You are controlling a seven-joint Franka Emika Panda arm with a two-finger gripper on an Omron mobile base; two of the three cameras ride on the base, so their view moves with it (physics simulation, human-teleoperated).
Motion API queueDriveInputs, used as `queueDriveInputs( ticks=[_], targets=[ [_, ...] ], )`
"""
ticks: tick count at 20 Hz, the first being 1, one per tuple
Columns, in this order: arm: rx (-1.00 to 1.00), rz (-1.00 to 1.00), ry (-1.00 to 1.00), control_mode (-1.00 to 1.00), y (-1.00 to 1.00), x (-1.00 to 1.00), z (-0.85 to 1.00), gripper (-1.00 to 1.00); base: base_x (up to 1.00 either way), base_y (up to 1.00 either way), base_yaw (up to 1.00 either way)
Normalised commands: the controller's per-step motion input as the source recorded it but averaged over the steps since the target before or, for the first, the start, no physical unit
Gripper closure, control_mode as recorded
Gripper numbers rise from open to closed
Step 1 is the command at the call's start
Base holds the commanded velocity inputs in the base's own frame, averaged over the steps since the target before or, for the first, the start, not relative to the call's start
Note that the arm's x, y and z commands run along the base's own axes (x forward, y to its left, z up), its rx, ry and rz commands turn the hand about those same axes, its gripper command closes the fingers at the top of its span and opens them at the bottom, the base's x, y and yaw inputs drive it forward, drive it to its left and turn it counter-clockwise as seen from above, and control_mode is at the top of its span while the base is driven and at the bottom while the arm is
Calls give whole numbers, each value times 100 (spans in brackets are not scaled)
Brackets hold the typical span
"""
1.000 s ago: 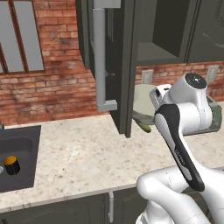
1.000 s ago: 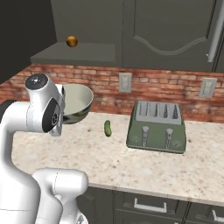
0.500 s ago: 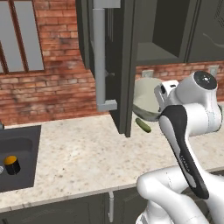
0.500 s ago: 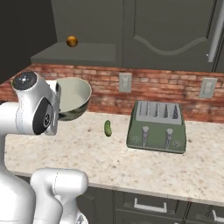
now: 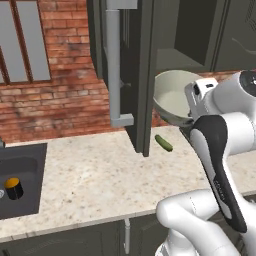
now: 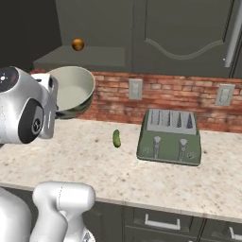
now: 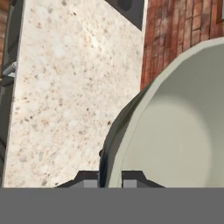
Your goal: Pick the mug and place it in the sink. Pick the bowl and place it in the open cabinet and then close the cabinet.
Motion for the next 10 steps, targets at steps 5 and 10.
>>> queueDriveInputs(
  ticks=[5, 10],
  targets=[
    [0, 0, -3, -100, -3, 0, 68, 100, 0, 0, 0],
    [0, 0, -2, -100, -4, 4, 46, 100, 0, 0, 0]
  ],
)
